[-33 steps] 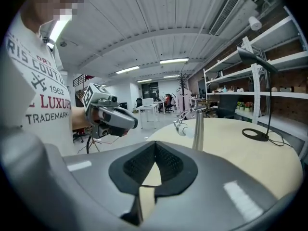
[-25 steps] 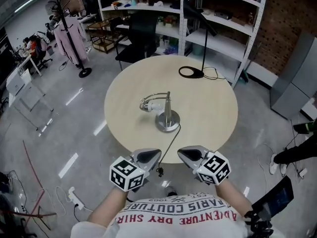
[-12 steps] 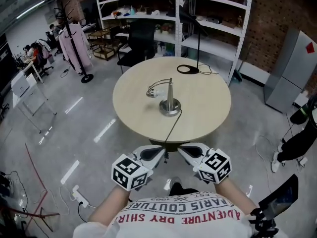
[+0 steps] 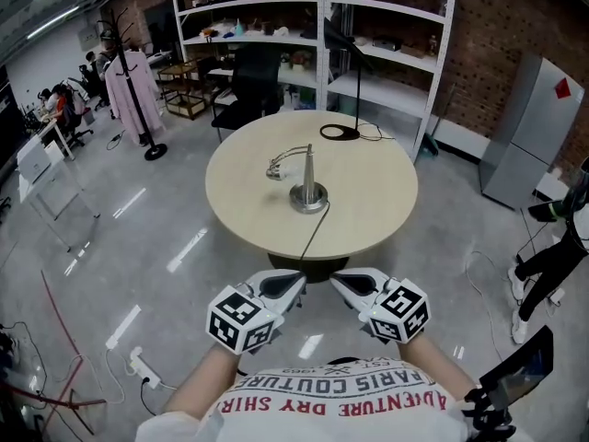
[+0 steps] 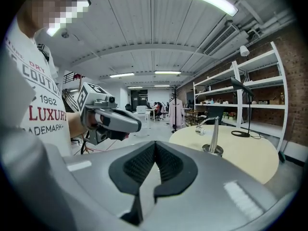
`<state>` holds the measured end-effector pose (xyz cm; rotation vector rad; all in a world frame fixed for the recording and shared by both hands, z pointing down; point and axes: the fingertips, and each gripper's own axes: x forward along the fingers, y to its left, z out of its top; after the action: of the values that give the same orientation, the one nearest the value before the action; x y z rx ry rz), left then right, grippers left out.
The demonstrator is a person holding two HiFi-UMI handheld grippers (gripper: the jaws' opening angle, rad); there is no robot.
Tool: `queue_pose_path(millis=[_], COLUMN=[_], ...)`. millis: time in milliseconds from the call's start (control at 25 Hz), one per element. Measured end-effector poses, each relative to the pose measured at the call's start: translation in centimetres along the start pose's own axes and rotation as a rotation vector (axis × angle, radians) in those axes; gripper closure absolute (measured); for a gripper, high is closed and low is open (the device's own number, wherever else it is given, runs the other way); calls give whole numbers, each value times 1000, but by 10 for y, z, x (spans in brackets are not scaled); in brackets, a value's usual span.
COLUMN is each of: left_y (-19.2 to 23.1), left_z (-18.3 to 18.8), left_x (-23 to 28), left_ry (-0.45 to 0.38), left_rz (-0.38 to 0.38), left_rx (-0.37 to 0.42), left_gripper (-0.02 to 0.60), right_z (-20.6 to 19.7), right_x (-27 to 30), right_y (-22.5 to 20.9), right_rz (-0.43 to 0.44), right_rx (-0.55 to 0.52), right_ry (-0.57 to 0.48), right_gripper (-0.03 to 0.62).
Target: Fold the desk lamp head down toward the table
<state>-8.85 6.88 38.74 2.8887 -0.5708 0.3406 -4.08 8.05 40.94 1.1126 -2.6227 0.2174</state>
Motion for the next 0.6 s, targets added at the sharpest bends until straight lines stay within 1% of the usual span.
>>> queue_pose_path(millis=[200, 360, 600], left_y=[-1, 0, 0], left_z=[-3, -10, -13], left_x=[-2, -2, 4], left_ry=[-8, -3, -3], left_rz=[-2, -6, -23], left_rx=[-6, -26, -30], left_gripper=[580, 580, 580], right_z=[-6, -11, -17], right_x=[-2, -2, -5], right_y=[0, 6, -1], right_rz=[-14, -11, -30], right_rx=[23, 19, 24], right_ry=[-5, 14, 44], right_gripper=[597, 597, 597])
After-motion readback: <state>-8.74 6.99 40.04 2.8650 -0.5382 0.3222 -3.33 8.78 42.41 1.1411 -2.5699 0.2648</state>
